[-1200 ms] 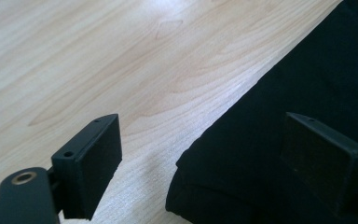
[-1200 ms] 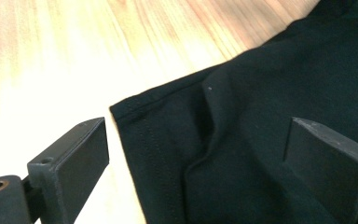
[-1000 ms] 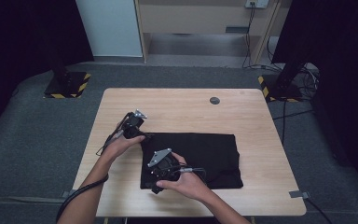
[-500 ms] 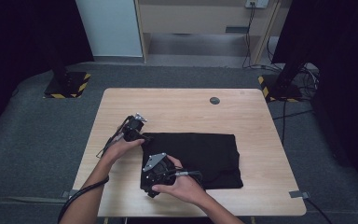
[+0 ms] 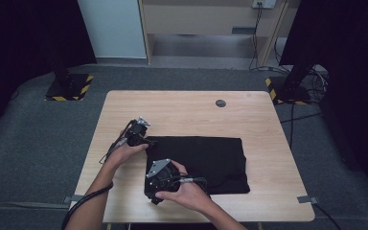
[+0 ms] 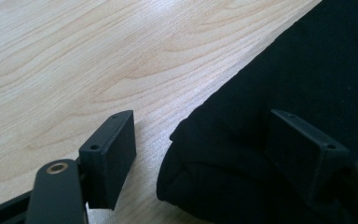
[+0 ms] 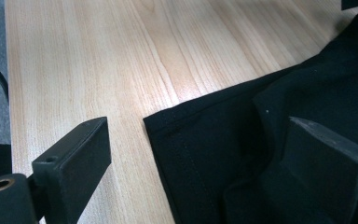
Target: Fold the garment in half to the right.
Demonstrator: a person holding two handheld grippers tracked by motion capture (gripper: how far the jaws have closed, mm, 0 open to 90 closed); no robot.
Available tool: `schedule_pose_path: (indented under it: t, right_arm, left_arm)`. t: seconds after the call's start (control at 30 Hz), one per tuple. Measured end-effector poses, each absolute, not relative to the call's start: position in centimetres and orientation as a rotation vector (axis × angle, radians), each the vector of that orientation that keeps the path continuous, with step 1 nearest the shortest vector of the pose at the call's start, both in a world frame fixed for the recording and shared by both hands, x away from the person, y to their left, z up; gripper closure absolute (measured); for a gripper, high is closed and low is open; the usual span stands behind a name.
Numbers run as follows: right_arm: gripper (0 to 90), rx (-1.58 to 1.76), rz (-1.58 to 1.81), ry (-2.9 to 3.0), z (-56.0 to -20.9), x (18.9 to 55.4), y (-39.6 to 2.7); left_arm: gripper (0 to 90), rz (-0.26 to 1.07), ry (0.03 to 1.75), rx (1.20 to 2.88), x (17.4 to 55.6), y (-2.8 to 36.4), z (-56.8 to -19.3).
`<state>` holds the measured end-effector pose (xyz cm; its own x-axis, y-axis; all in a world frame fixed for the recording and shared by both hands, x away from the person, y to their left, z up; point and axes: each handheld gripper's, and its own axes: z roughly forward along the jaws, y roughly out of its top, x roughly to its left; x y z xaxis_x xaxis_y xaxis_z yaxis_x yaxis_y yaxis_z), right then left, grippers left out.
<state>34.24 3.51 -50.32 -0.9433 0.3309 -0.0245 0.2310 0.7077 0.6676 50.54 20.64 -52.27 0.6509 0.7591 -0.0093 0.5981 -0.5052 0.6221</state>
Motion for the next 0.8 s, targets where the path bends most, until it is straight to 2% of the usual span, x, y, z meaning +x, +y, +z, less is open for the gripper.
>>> schedule_pose_path:
  t: [0.43, 0.8]
  right_arm:
    - [7.6, 0.456, 1.026, 2.756, -51.2, 35.5, 4.6]
    - [7.0, 0.496, 0.983, 2.785, -53.0, 36.3, 5.4]
  left_arm:
    - [29.3, 0.357, 1.042, 2.264, 50.2, 20.6, -52.3]
    - [40.4, 0.35, 1.025, 2.252, 49.7, 20.5, -52.2]
